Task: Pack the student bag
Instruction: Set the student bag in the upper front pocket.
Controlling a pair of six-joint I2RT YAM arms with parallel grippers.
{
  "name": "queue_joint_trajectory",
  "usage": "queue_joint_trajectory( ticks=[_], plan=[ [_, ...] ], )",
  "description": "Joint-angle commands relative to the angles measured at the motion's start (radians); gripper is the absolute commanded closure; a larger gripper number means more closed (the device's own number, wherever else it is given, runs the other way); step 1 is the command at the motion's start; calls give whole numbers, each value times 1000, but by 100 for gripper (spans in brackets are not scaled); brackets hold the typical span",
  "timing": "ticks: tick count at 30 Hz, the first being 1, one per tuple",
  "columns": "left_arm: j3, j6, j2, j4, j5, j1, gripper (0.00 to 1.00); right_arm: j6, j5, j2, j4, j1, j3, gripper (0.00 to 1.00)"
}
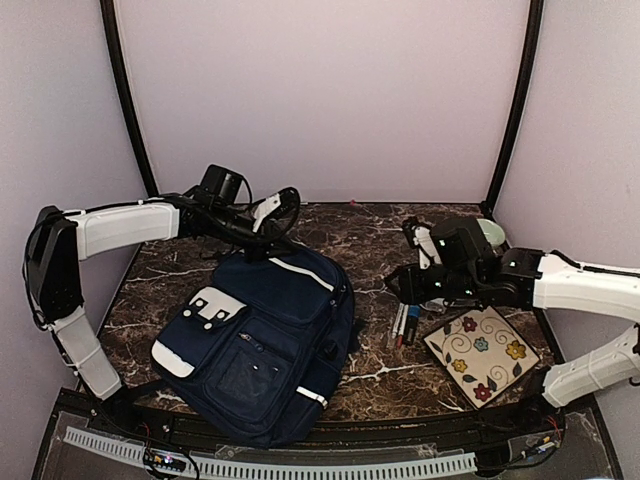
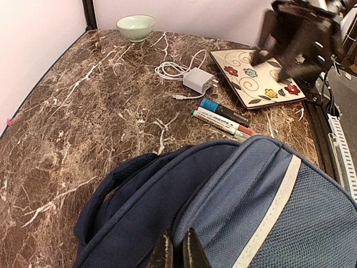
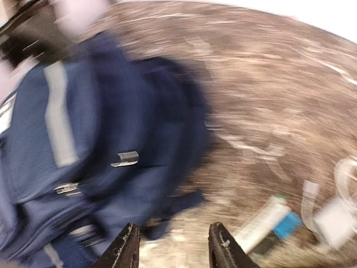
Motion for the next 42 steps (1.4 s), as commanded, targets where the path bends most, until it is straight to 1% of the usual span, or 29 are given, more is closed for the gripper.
queue_joint_trajectory(
  ticks=[1,3,6,11,15,17,20,24,28,31,33,35,39,40,42],
  plan=[
    [-5,-41,-80,82,15,3,100,225,382,-33,-252,-47,-27,50],
    [-4,-43,-79,83,15,-2,100,259,408,-11,-281,-63,-42,46],
    [-2,-39,-76,77,15,-11,100,283,398,60,-272,-79,-46,45],
    [1,-35,-75,55,-1,-19,100,258,321,213,-254,-97,16,45],
    [-1,-41,-82,48,-29,-20,100,242,258,295,-227,-115,21,45],
    [0,-41,-82,48,-31,-20,100,238,232,321,-203,-126,16,47],
    [5,-40,-75,45,-33,-23,100,236,217,349,-172,-142,5,53],
    [10,-37,-66,40,-38,-26,100,227,174,402,-128,-160,-9,64],
    [14,-29,-67,24,-48,-28,100,219,159,461,-130,-161,-3,67],
    [42,-38,-80,1,-58,-29,100,224,164,472,-116,-162,-17,67],
    [63,-41,-94,-20,-68,-30,90,226,166,470,-107,-164,-21,70],
    [71,-30,-108,-39,-92,-29,75,222,168,466,-110,-165,-17,81],
    [63,11,-129,-117,-197,-25,57,209,184,429,-133,-165,-4,92],
    [63,13,-129,-137,-213,-18,54,202,184,417,-137,-165,-1,95],
    [67,-12,-121,-168,-212,17,43,178,181,391,-142,-165,10,98]
  ],
)
